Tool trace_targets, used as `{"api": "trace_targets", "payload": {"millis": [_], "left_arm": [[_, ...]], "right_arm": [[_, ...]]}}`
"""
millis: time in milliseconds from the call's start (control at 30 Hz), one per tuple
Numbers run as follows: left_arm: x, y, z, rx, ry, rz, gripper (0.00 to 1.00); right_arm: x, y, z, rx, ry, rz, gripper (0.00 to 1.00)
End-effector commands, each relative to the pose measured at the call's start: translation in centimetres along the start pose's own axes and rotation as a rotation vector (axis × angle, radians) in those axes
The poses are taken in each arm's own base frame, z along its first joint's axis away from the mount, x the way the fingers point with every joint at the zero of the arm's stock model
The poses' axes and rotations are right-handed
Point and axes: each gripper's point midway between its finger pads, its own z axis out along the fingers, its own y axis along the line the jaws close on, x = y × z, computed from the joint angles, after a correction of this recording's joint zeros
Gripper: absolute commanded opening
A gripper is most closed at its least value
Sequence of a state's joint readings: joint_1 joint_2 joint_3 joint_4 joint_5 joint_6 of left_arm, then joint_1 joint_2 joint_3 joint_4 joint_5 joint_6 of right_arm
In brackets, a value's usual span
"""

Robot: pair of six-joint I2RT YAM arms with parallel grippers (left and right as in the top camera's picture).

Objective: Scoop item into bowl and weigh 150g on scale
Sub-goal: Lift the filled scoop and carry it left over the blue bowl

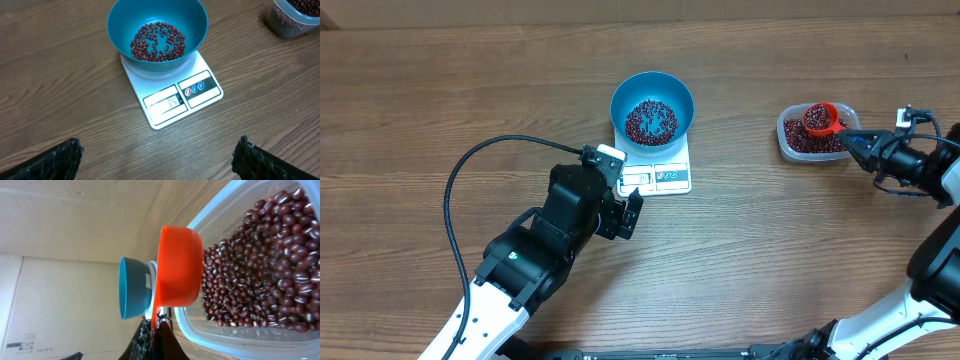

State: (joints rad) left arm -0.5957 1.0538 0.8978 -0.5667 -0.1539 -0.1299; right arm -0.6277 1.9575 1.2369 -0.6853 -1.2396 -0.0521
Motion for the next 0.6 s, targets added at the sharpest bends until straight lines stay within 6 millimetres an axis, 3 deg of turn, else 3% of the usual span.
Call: {"api": "trace_targets", "payload": {"millis": [0, 200, 567], "left_arm": [[-0.3, 0.1, -0.4, -0.006, -0.021, 0.013, 1.0], [-0.3, 0.1, -0.4, -0.006, -0.021, 0.013, 0.99], [-0.7, 0.1, -0.4, -0.004, -0.036, 0.01, 1.0]], "right_arm": [[0.3, 0.6, 0.1, -0.071, 0.005, 0.012, 0.04], [0.4, 0.8, 0.1, -0.083, 0.01, 0.025, 0.04], [0.6, 2.9, -0.2, -0.205, 0.014, 0.042, 0.04]]}}
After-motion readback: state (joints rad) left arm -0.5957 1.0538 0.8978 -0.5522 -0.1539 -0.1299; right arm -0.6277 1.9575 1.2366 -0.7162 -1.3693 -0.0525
